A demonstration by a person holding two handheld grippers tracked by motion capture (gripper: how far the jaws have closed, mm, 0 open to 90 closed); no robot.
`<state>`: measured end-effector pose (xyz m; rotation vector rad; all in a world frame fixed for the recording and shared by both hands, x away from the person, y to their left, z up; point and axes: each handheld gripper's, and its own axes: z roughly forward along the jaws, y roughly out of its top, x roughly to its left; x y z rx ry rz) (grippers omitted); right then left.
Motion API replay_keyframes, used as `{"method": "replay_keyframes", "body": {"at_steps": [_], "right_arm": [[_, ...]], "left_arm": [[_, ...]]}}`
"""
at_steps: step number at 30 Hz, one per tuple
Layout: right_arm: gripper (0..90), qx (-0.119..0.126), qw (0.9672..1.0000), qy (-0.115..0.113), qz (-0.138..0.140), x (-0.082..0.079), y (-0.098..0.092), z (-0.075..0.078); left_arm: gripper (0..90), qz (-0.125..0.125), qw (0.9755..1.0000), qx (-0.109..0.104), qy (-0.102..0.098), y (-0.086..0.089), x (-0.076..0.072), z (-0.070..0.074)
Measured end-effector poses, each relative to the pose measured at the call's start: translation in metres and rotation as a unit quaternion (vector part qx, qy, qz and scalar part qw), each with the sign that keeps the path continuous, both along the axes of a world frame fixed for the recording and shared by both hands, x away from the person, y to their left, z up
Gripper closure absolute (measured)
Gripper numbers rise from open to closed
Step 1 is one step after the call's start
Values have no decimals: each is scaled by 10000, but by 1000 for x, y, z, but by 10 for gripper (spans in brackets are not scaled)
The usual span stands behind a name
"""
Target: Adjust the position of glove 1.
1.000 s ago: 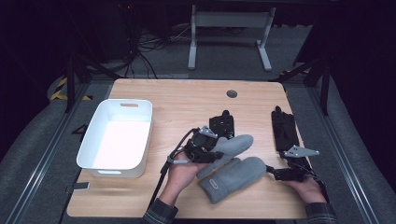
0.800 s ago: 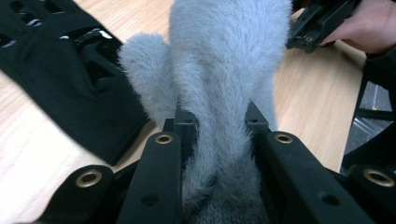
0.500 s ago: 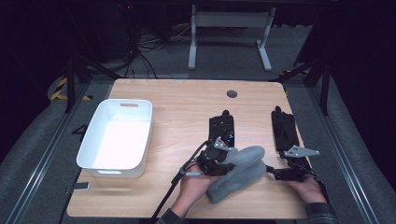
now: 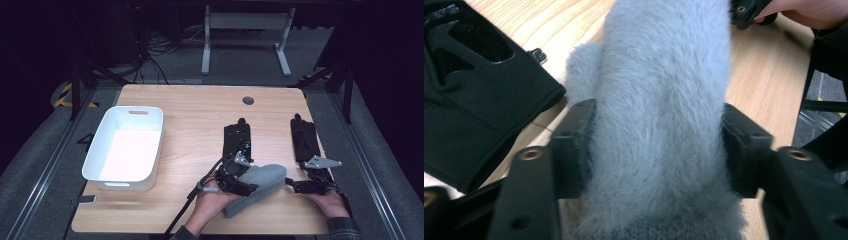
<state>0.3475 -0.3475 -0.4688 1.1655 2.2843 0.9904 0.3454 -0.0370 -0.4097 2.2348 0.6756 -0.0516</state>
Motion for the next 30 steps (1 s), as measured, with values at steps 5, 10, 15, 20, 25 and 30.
{"method": "replay_keyframes", "body": {"at_steps": [5, 10, 15, 20, 25, 30], "right_arm": [[159, -8, 10000, -3, 9, 0, 0, 0], [159, -16, 10000, -4, 5, 0, 0, 0], [158, -9, 10000, -3, 11, 0, 0, 0], [158, -8, 10000, -2, 11, 0, 0, 0], [158, -8, 10000, -2, 10, 0, 0, 0], [159, -17, 10000, -6, 16, 0, 0, 0]], "left_arm": [[254, -52, 9999, -57, -95, 3, 0, 8], [234, -52, 9997, -193, -170, 9, 5, 15], [165, -161, 9995, -35, -275, 11, 21, 15], [155, -313, 9994, -152, -27, 8, 34, 3], [154, -455, 9989, 125, 31, -4, 33, -7], [154, -497, 9979, 401, 77, -10, 31, -13]]}}
